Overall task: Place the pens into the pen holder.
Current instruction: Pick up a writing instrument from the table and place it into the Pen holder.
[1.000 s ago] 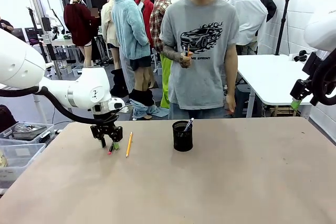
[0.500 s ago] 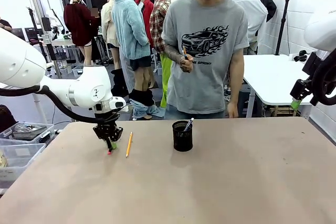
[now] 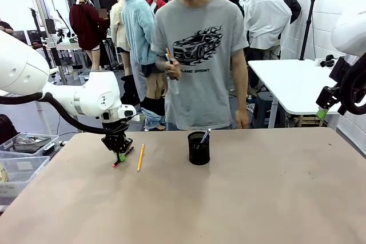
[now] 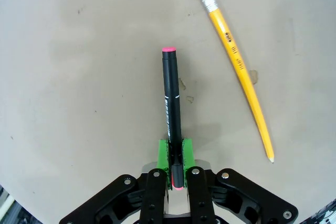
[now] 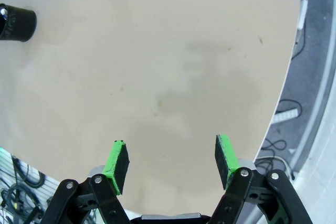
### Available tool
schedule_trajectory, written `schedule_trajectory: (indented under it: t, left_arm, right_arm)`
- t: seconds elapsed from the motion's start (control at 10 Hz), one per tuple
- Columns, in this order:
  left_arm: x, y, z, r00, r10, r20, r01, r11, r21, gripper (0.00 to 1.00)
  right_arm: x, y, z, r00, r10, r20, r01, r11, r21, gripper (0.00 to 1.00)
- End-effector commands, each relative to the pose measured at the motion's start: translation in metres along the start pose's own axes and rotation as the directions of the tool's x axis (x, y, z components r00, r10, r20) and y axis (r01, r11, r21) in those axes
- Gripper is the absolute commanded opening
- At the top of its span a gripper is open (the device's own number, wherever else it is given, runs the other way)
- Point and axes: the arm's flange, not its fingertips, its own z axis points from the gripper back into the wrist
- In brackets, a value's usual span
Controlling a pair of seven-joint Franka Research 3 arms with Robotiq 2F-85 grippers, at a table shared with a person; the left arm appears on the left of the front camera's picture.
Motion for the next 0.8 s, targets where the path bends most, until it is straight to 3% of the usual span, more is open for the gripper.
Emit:
schedule_trajectory:
  t: [0.0,0.2,0.3,0.4,0.6,0.7]
  left_arm:
    - [-0.021,0.005,0.037,0.979,-0.13,0.158,0.147,0.984,-0.102,0.0]
    - [-0.024,0.01,0.062,0.928,-0.211,0.308,0.267,0.952,-0.152,0.0]
    - [-0.021,0.01,0.067,0.882,-0.257,0.396,0.345,0.923,-0.169,0.0]
    - [-0.018,0.006,0.07,0.822,-0.288,0.491,0.423,0.886,-0.188,0.0]
    - [-0.002,-0.015,0.076,0.654,-0.34,0.676,0.588,0.791,-0.172,0.0]
    - [0.006,-0.026,0.077,0.614,-0.369,0.698,0.658,0.727,-0.195,0.0]
  right_arm:
    - [0.0,-0.002,0.0,1.0,0.016,0.016,-0.016,1.0,0.005,0.83]
    - [0.0,-0.002,0.0,1.0,0.016,0.016,-0.016,1.0,0.005,0.83]
    - [0.0,-0.002,0.0,1.0,0.016,0.016,-0.016,1.0,0.005,0.83]
    - [0.0,-0.002,0.0,1.0,0.016,0.016,-0.016,1.0,0.005,0.83]
    - [0.0,-0.002,0.0,1.0,0.016,0.016,-0.016,1.0,0.005,0.83]
    - [0.0,-0.002,0.0,1.0,0.016,0.016,-0.016,1.0,0.005,0.83]
